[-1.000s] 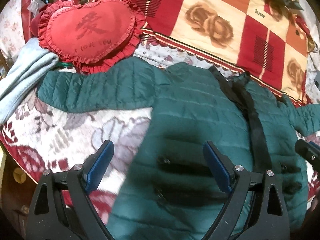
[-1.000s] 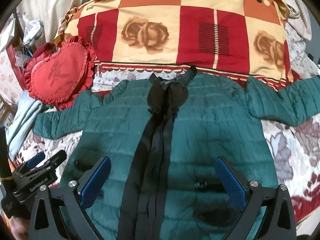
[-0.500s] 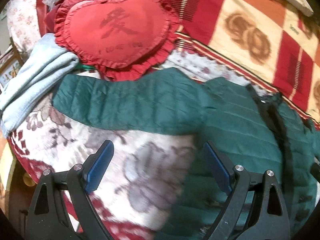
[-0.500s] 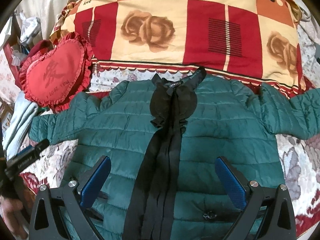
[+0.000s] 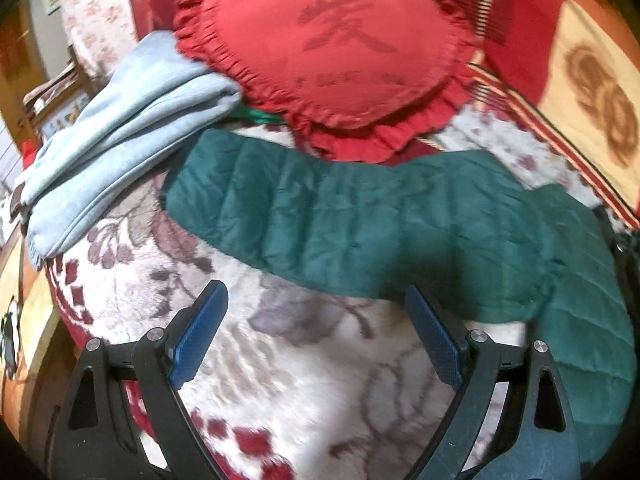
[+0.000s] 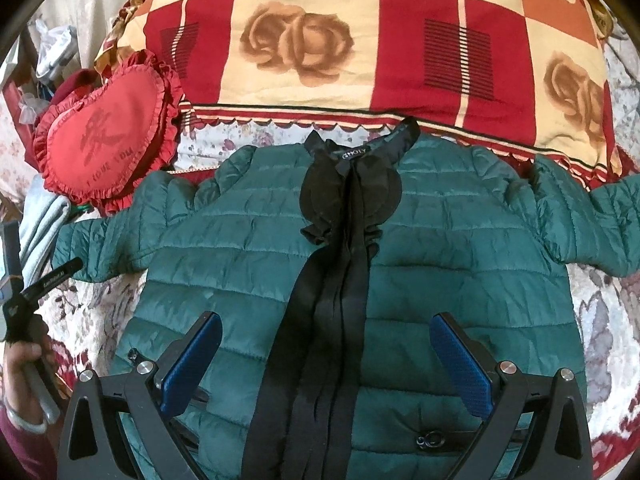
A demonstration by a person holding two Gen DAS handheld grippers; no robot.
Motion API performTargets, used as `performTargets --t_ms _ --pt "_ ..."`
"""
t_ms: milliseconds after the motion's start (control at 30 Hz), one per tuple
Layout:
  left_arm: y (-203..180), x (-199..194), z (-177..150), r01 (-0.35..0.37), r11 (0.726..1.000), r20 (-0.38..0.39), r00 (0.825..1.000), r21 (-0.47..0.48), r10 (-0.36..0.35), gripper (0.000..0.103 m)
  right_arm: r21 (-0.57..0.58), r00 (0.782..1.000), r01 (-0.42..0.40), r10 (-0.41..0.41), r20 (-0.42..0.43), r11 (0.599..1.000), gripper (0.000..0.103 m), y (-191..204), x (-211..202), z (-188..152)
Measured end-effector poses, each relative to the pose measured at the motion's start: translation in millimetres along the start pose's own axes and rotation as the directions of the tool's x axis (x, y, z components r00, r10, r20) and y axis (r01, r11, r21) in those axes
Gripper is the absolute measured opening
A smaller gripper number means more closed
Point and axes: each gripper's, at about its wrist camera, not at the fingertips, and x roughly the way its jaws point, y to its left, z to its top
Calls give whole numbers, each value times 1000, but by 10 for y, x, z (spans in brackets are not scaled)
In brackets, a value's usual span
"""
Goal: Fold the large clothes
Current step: 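Move the left tool to the jacket sleeve cuff beside the heart pillow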
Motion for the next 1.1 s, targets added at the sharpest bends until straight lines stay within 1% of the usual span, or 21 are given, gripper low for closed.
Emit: performTargets --t_ms 67,267,367,567,667,767,833,967,1100 --pt "101 85 31 -15 1000 -10 1000 -27 15 91 -10 1000 -1 1 -9 1000 103 11 11 -31" --pt "352 293 151 -92 993 -13 996 -74 92 91 -38 999 -2 1 -39 999 103 56 69 -134" --pt "531 388 212 -110 986 -17 994 -127 109 91 -57 999 8 -11 -46 998 103 82 86 -171" --pt "866 573 294 -135 965 -16 991 -226 135 91 -66 998 -7 2 -70 998 103 61 116 -213" --pt "968 677 330 -156 958 -22 988 -239 155 91 -76 997 13 -19 -72 997 103 39 134 -223" --pt "1045 805 364 -175 954 -33 984 -245 172 91 -53 997 12 -16 -75 999 103 -19 144 -221" --pt "1074 864 373 -173 954 -34 985 -245 170 91 -39 997 9 -12 -76 999 103 -53 143 -226" --pt "1060 942 410 -190 955 -21 981 -226 191 91 -39 997 17 -20 -71 999 103 -66 156 -216" --pt "966 960 445 -168 964 -14 986 -205 169 91 -52 997 48 -51 -53 997 103 -51 202 -156"
